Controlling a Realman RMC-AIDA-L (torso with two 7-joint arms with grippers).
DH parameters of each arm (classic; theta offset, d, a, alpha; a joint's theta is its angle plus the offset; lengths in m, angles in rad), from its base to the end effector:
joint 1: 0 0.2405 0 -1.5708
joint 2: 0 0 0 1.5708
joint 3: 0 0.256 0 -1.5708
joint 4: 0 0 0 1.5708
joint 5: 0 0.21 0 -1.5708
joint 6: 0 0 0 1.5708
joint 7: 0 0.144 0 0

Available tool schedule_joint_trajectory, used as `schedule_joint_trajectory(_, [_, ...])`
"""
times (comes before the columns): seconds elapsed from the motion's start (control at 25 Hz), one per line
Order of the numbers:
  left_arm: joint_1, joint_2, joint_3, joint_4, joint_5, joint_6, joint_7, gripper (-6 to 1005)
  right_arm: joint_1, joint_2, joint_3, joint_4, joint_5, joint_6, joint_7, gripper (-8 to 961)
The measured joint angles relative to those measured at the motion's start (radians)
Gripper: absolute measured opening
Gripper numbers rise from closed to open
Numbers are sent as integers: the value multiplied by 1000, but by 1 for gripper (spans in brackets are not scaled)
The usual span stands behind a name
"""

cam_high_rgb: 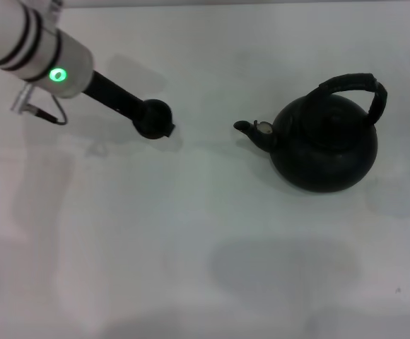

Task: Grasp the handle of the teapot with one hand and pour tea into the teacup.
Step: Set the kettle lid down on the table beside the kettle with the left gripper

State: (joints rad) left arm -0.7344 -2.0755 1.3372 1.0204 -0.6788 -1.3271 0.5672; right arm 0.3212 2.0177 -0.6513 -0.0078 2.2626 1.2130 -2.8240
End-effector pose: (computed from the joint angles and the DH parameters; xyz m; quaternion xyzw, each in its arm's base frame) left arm -0.1792 0.3880 -0.0340 -0.9045 -0.3830 0.0986 0.1597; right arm 0.4013 0.2768 0.0240 -0.6925 0.2776 0.2377 0.6220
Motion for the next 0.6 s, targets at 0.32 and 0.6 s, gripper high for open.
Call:
schedule_joint_trajectory(0.32, [-28, -3, 156, -51, -77, 86, 0, 703, 3, 1, 1, 3, 0, 10, 1, 877])
schedule_joint_trajectory(0.6, [-29, -3, 205, -87, -170, 131, 42, 703, 3, 3, -3, 5, 0, 11, 2, 877])
